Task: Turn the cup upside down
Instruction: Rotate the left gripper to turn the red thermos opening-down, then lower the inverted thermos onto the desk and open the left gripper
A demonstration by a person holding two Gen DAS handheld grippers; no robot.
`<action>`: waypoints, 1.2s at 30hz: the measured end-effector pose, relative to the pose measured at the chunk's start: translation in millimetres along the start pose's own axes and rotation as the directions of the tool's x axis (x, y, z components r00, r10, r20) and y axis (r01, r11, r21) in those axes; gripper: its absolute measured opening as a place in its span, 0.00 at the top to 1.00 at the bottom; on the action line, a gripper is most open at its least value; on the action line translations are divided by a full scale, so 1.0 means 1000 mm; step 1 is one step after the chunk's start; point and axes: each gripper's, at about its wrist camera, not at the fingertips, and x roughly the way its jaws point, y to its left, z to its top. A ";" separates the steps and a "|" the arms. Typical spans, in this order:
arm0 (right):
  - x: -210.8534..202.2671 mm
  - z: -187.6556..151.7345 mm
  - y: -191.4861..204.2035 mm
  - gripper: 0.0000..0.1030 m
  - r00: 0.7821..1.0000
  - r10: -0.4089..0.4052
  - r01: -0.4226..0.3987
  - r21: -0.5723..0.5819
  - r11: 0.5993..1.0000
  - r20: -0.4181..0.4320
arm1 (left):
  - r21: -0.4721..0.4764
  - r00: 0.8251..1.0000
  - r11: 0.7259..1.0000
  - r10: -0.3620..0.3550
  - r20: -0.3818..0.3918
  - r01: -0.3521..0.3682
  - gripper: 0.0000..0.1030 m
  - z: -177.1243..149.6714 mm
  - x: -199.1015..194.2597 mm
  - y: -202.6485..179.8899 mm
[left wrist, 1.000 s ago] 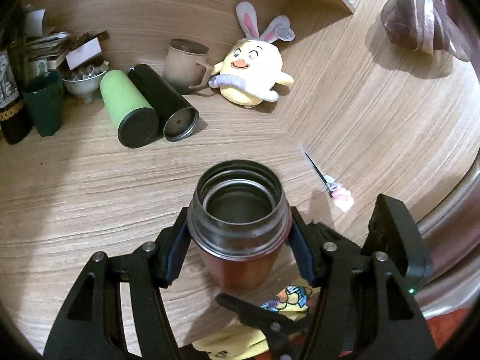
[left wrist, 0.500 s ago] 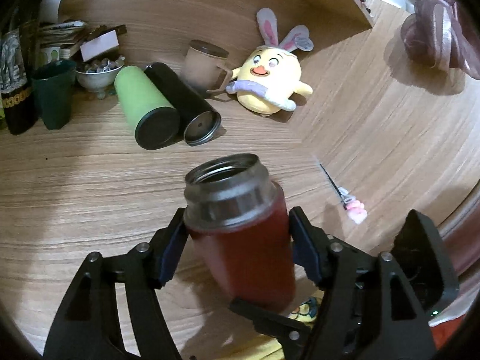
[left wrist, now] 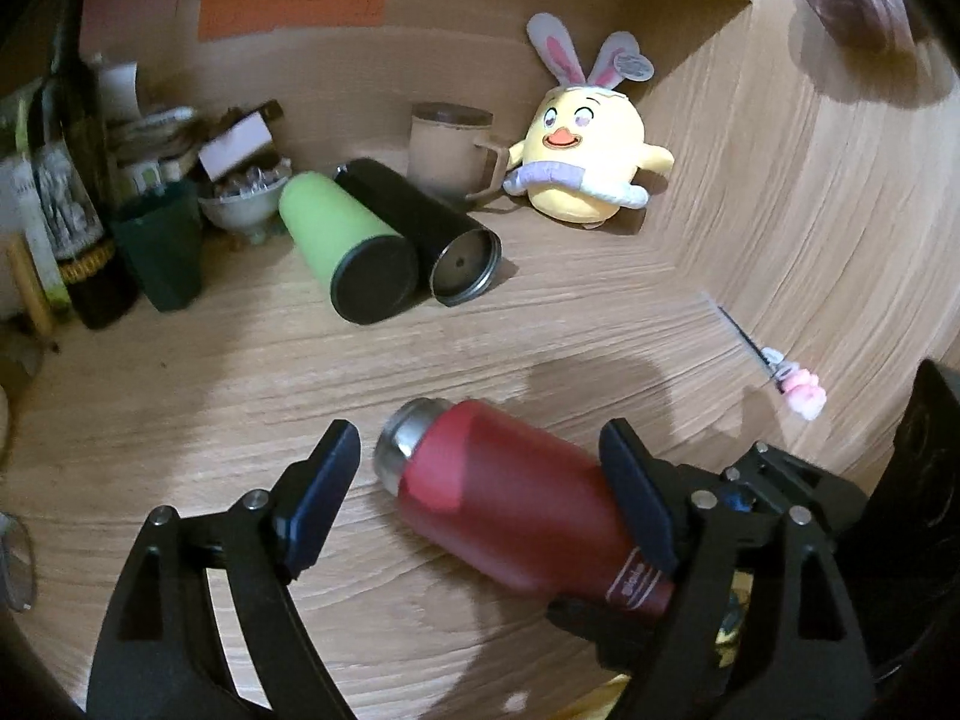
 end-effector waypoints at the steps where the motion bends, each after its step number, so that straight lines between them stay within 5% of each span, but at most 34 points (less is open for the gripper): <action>1: 0.000 0.000 0.001 0.43 1.000 -0.001 0.001 0.002 1.000 0.004 | 0.005 1.000 1.000 0.004 0.003 -0.004 0.20 0.001 -0.002 0.000; 16: -0.020 0.042 -0.001 0.44 0.992 -0.041 0.045 -0.035 0.998 0.118 | -0.009 0.979 0.983 -0.180 0.099 0.182 0.11 0.037 -0.058 0.000; 30: 0.021 0.073 -0.010 0.43 0.999 -0.003 0.002 0.019 1.000 0.054 | -0.065 0.996 0.995 -0.068 0.052 0.072 0.10 0.056 -0.026 0.041; 36: 0.025 0.063 -0.005 0.42 1.000 -0.002 0.002 0.002 1.000 0.008 | -0.095 0.993 0.989 -0.109 0.053 0.113 0.08 0.051 -0.023 0.049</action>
